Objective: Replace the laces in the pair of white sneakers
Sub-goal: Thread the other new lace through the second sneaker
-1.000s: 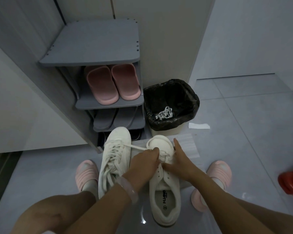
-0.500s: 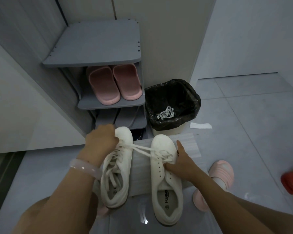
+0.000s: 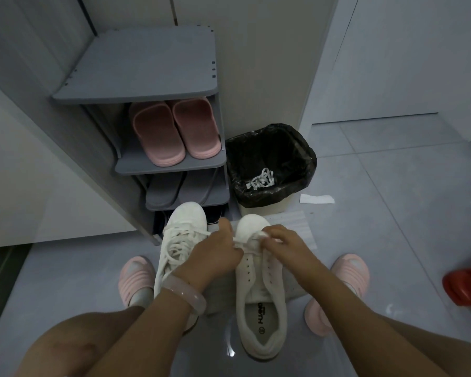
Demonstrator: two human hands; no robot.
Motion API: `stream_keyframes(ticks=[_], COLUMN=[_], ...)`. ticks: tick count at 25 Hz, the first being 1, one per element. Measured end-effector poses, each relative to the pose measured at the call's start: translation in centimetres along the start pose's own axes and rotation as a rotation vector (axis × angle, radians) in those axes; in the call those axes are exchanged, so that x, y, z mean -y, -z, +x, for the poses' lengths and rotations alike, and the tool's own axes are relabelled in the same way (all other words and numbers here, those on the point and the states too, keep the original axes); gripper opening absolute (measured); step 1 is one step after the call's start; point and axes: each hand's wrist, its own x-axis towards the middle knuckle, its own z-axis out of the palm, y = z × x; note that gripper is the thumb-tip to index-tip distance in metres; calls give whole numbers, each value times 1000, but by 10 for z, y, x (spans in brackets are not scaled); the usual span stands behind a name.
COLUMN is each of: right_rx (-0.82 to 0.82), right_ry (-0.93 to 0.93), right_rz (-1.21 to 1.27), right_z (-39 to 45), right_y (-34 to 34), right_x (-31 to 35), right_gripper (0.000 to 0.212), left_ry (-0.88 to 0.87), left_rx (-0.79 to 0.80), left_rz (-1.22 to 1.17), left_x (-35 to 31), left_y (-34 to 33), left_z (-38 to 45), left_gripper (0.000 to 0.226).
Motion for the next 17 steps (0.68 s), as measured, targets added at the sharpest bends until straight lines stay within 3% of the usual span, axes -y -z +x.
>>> stream_keyframes(ticks=[1, 3, 7, 9, 10, 14, 17], right_rx=[10, 58, 23, -77, -71, 226, 199], right_ry=[-77, -156, -316, -272, -206, 27, -7], right_rz=[211, 402, 511, 358, 200, -361, -386], right_z=[0, 1, -3, -3, -3, 1, 5], right_y=[5, 15, 16, 19, 22, 14, 7], right_x=[5, 9, 4, 3, 4, -7, -15], right_gripper=[24, 35, 26, 16, 22, 82, 89], left_ry=[-11, -27, -117, -134, -129, -142, -176], left_rx=[2, 21, 4, -11, -21, -52, -30], left_rz=[13, 120, 194, 214, 218, 230, 230], left_x=[0, 1, -2, -4, -3, 1, -5], left_y=[4, 8, -9, -16, -17, -15, 2], left_z=[-1, -3, -3, -1, 2, 7, 1], left_gripper=[31, 22, 23, 25, 24, 18, 17])
